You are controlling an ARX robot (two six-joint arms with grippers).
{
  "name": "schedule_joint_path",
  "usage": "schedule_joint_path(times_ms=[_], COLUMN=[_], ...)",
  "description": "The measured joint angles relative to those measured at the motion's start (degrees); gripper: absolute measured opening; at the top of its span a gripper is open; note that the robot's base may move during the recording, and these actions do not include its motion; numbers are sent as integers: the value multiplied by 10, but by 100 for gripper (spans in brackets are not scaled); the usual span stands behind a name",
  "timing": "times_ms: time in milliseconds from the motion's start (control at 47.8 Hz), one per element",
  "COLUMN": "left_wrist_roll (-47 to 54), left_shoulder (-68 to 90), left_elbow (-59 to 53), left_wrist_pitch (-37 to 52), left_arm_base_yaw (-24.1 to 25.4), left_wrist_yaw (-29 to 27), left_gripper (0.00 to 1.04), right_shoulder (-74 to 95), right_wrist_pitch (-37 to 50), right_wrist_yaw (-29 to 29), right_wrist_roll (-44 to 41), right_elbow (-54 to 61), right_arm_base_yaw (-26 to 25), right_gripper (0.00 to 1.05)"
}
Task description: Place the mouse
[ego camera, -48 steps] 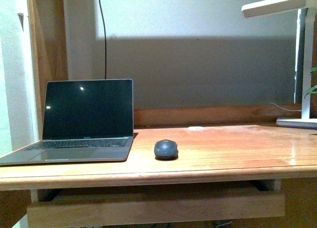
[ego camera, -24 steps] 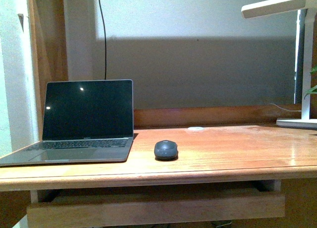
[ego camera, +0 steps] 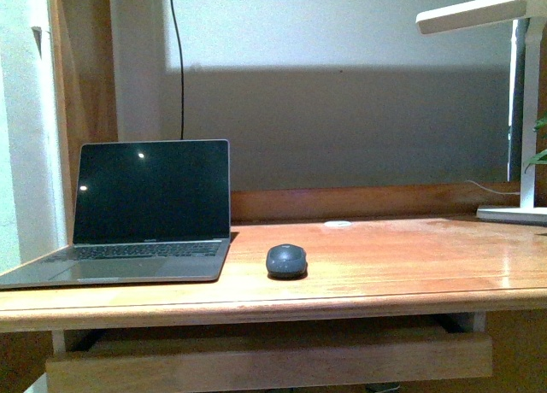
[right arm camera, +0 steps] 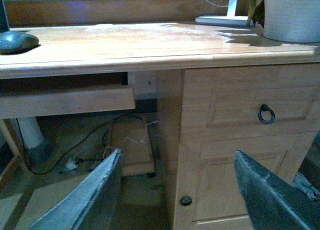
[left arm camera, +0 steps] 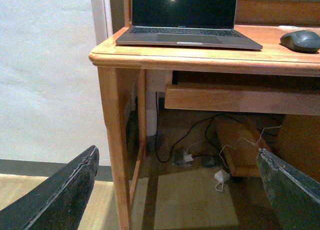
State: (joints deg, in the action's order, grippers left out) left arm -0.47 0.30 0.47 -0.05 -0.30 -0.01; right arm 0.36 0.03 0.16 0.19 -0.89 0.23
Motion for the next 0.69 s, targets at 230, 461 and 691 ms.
schedule_joint_path(times_ms=[230,461,691], left_wrist_roll=[0,0,0], left_shoulder=[0,0,0], left_elbow=[0,0,0], left_wrist_pitch=[0,0,0], left_arm_base_yaw=[0,0,0], left_wrist_yaw=[0,0,0], left_gripper=[97,97,97], right_shoulder=[0,0,0], right_wrist_pitch=[0,0,0], right_wrist_yaw=[0,0,0], right_wrist_roll=[0,0,0], right_elbow=[0,0,0], right_arm_base_yaw=[0,0,0], right_gripper=[97,97,97])
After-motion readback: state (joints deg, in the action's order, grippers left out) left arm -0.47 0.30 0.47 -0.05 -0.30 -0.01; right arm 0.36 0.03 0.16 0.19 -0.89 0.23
